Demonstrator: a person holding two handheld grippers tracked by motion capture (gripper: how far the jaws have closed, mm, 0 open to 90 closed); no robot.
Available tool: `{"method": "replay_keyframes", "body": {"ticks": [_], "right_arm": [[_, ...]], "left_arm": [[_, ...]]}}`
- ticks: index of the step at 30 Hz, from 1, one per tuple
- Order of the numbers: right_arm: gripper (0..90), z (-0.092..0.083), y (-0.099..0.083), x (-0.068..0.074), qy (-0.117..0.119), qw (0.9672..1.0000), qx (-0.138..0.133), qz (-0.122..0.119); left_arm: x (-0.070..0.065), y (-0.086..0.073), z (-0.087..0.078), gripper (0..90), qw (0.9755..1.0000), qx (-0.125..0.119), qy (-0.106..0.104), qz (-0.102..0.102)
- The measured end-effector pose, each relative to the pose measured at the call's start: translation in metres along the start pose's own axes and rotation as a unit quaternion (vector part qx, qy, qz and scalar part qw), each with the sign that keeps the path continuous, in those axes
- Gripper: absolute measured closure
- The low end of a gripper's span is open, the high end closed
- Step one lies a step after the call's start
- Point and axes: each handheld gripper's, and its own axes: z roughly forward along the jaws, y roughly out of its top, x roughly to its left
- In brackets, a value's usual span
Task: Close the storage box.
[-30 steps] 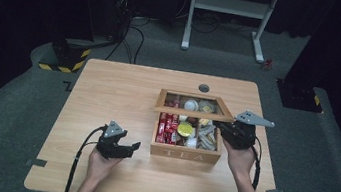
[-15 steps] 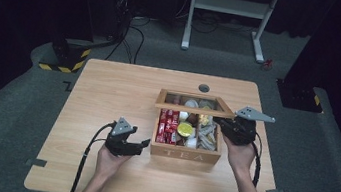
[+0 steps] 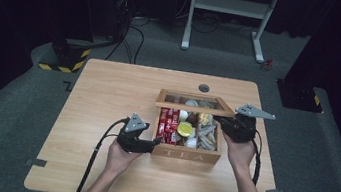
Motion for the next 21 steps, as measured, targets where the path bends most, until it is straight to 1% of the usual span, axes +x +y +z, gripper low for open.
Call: {"method": "replay_keyframes", "body": {"ticks": [2, 3, 5, 7, 8, 12, 14, 15, 16, 17, 18, 19, 21], "right_arm": [[89.7, 0.0, 0.001, -0.001, 0.001, 1.0, 0.0, 0.001], [89.6, 0.0, 0.001, -0.001, 0.001, 1.0, 0.0, 0.001], [89.5, 0.001, 0.002, -0.001, 0.002, 1.0, -0.001, 0.001], [89.5, 0.001, 0.003, -0.002, 0.002, 1.0, 0.0, 0.002], [89.5, 0.001, 0.003, -0.002, 0.003, 1.0, -0.001, 0.004], [89.5, 0.002, 0.006, -0.003, 0.004, 1.0, -0.002, 0.004], [89.5, 0.003, 0.006, -0.003, 0.005, 1.0, -0.004, 0.006], [89.5, 0.003, 0.006, -0.004, 0.006, 0.9999, -0.004, 0.007], [89.5, 0.003, 0.006, -0.004, 0.007, 0.9999, -0.003, 0.009], [89.5, 0.003, 0.007, -0.004, 0.007, 0.9999, -0.003, 0.009], [89.5, 0.004, 0.007, -0.005, 0.008, 0.9999, -0.004, 0.009], [89.5, 0.004, 0.007, -0.005, 0.01, 0.9999, -0.004, 0.012], [89.5, 0.004, 0.007, -0.006, 0.01, 0.9999, -0.004, 0.013]], "left_arm": [[-0.002, 0.003, 0.003, 27.9, 1.0, 0.001, -0.002, 0.006], [-0.005, 0.005, 0.006, 27.6, 0.9999, 0.006, -0.004, 0.011], [-0.008, 0.007, 0.011, 27.4, 0.9998, 0.009, -0.007, 0.016], [-0.011, 0.01, 0.016, 27.2, 0.9997, 0.012, -0.01, 0.02], [-0.013, 0.012, 0.018, 27.1, 0.9996, 0.012, -0.014, 0.019], [-0.017, 0.018, 0.025, 27.2, 0.9996, 0.01, -0.018, 0.021], [-0.019, 0.021, 0.029, 27.2, 0.9993, 0.013, -0.02, 0.028], [-0.021, 0.023, 0.031, 27.2, 0.9991, 0.015, -0.018, 0.034], [-0.021, 0.023, 0.031, 27.2, 0.9991, 0.015, -0.018, 0.034], [-0.023, 0.026, 0.036, 27.2, 0.9985, 0.021, -0.023, 0.044], [-0.023, 0.026, 0.036, 27.1, 0.9985, 0.021, -0.023, 0.044], [-0.026, 0.03, 0.043, 27.0, 0.9977, 0.03, -0.024, 0.057], [-0.028, 0.033, 0.047, 26.8, 0.9971, 0.033, -0.026, 0.064]]}}
